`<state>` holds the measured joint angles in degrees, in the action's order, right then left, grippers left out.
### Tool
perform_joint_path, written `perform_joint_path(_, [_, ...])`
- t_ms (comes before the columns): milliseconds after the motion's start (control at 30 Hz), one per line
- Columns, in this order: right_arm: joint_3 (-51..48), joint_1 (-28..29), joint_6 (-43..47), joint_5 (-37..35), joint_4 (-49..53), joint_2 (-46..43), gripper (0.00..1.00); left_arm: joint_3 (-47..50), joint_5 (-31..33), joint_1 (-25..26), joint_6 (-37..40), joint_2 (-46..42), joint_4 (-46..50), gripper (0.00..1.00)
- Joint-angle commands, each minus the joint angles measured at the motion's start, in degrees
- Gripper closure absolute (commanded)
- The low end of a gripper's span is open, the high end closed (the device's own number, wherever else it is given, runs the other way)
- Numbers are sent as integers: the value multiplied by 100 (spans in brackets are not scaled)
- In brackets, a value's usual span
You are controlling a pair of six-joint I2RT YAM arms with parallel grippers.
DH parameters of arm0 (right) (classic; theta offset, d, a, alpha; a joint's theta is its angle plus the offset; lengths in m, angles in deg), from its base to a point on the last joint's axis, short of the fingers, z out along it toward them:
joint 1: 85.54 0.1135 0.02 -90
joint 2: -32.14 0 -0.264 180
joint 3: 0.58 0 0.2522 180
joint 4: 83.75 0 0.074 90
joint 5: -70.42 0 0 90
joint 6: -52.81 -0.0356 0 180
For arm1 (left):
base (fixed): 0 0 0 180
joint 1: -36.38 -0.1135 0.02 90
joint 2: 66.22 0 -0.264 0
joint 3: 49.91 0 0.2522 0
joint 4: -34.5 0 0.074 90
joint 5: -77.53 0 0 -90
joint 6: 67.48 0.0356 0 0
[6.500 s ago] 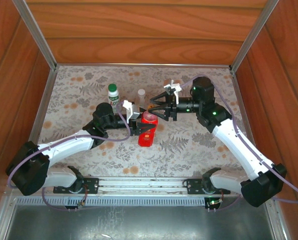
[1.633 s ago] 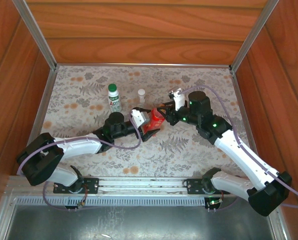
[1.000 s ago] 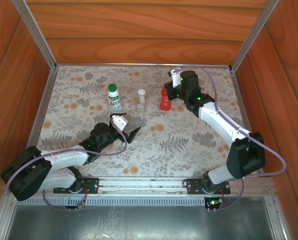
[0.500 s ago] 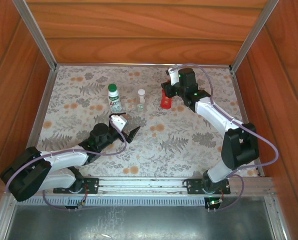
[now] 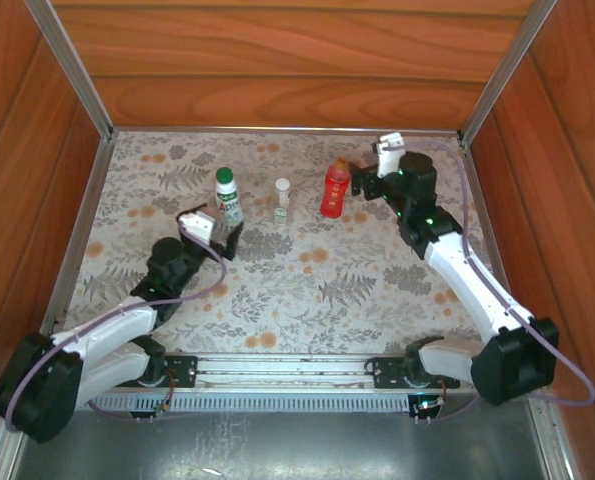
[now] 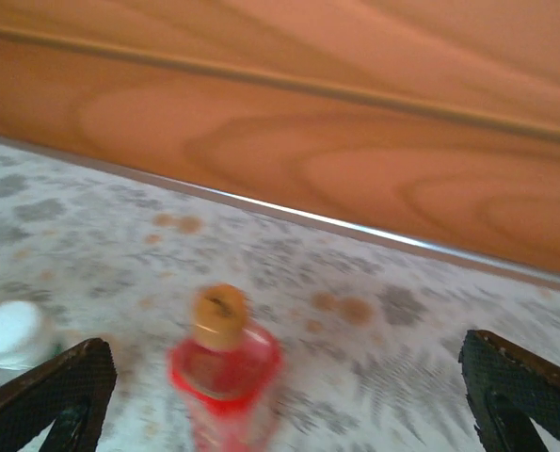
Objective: Screw on the bottle caps
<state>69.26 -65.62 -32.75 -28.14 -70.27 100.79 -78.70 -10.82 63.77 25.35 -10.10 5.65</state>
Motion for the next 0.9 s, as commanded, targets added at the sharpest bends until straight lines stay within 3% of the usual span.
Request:
perform_joint_path(0, [-807, -497, -295, -624, -573, -275, 0, 75, 384, -578, 39, -380, 684, 0])
perform_joint_path(233, [-2391, -1293, -309, -581, -1801, -181, 0, 318, 1030, -1677, 92, -252, 795, 0])
perform_joint_path(367, [-3151, -1533, -160, -246, -3428, 285, 0, 319, 939, -2124, 212, 534, 279, 0])
perform_joint_path(533, [-3144, -1841, -518, 403, -3749, 865, 0, 165, 638, -2566, 17, 1866, -918, 0])
perform_joint_path(633, [-3279, -1933, -608, 483, -4184, 1181, 0, -42, 248, -2886, -456, 2257, -1065, 0])
perform_joint_path(800, [-3323, -2001, -665, 574, -4981, 1924, 0, -241, 528, -2939, -611, 3337, -1710, 0])
perform_joint_path(867, [-3193, -2010, -691, 600, -4569, 1857, 0, -375, 584, -2934, -604, 3465, -1666, 0])
